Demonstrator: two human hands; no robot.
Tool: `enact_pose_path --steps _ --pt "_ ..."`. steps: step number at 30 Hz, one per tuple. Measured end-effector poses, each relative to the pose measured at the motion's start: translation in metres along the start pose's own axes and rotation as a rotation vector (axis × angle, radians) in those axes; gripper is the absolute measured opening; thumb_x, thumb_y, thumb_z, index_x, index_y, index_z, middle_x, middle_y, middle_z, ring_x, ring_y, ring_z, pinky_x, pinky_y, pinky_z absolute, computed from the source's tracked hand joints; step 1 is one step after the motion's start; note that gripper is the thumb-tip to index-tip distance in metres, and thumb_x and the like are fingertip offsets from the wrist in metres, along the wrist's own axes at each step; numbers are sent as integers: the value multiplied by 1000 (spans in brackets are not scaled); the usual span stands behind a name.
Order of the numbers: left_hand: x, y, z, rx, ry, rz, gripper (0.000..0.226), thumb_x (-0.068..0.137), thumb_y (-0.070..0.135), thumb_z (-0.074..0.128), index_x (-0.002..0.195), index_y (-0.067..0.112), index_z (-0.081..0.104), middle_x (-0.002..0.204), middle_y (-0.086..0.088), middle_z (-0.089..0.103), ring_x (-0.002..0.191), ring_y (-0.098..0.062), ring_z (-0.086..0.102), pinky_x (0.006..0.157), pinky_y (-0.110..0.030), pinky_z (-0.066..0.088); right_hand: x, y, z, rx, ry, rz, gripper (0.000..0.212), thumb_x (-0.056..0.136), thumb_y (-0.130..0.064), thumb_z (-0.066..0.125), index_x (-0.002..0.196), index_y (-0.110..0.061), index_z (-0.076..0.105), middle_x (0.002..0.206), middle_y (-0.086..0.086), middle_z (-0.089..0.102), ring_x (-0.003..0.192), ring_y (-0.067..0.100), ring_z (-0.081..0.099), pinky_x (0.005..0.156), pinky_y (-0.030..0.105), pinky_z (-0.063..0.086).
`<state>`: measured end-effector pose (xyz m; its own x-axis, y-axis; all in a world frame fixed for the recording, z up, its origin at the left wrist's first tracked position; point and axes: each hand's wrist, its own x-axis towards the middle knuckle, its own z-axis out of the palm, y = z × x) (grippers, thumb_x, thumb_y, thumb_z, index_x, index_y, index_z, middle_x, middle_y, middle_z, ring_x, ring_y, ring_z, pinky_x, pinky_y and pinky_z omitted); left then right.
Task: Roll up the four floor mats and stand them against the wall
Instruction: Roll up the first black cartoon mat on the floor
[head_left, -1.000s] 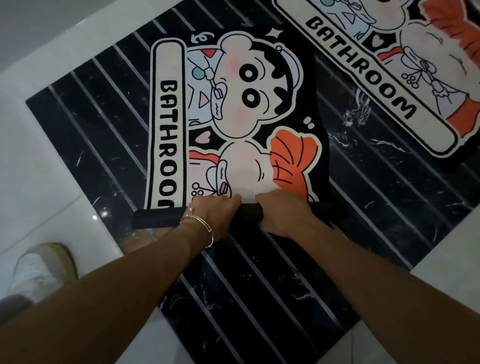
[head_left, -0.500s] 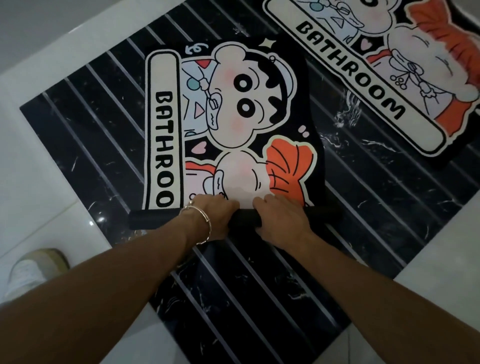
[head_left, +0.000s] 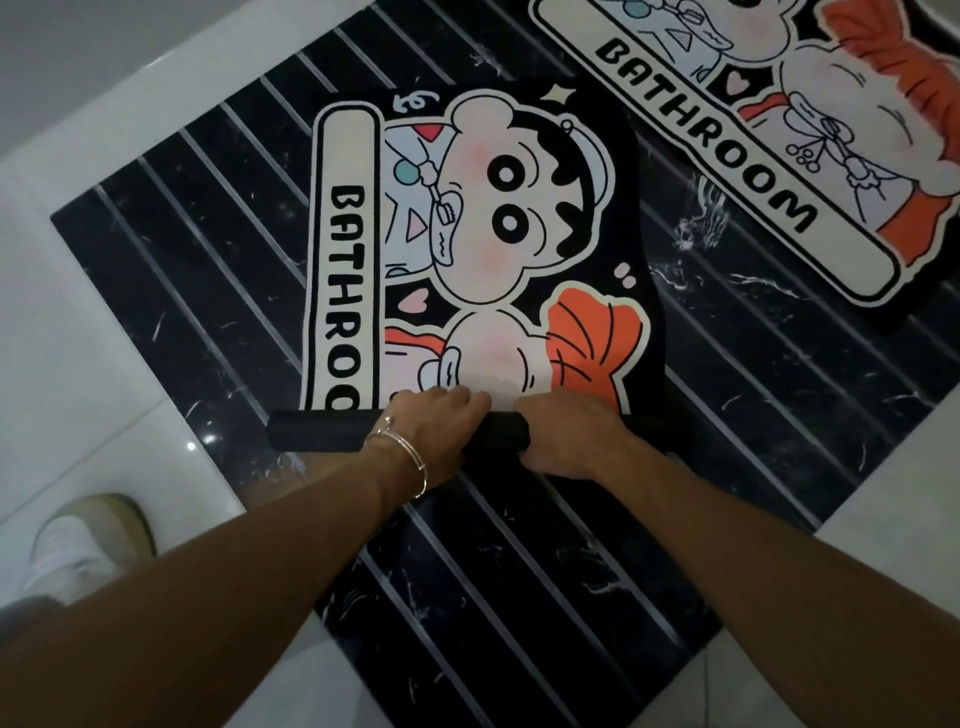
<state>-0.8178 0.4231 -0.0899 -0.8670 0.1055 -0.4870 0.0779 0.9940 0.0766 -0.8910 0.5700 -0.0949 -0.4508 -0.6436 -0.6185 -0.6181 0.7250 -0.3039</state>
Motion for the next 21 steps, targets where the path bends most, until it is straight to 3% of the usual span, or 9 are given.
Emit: enact_pose_path --steps 2,7,13,18,21 --pt "-2 0 1 -10 -34 -21 37 87 31 58 117 18 41 107 0 57 94 -22 61 69 -33 41 3 -2 -3 22 -70 -21 24 81 -22 62 103 -13 58 100 6 64 87 24 60 64 30 45" --pt "9 1 -11 -36 -138 -40 32 86 33 58 114 20 51 97 -1 62 87 -22 63 67 -31 44 -11 0 13 -91 232 -20 32 84 -29 63 107 -16 47 103 5 58 93 24 57 66 30 35" --pt "3 2 -7 3 -31 0 38 88 32 57 120 19 40 106 0 57 92 -22 61 65 -32 40 -1 3 -7 62 -53 -26 19 83 -26 60 99 -16 55 97 6 63 79 21 55 64 29 41" --pt "11 -2 -14 -55 -145 -15 31 85 33 58 112 21 51 95 -2 62 86 -23 62 66 -32 46 -14 -2 6 -159 239 -19 33 86 -29 60 112 -16 45 104 5 57 95 25 55 71 35 38" --pt "11 0 -14 -50 -87 4 32 85 35 59 113 22 50 97 -1 62 88 -22 62 66 -32 46 -15 2 6 -142 217 8 29 87 -27 58 111 -15 46 105 6 59 94 26 57 67 33 36"
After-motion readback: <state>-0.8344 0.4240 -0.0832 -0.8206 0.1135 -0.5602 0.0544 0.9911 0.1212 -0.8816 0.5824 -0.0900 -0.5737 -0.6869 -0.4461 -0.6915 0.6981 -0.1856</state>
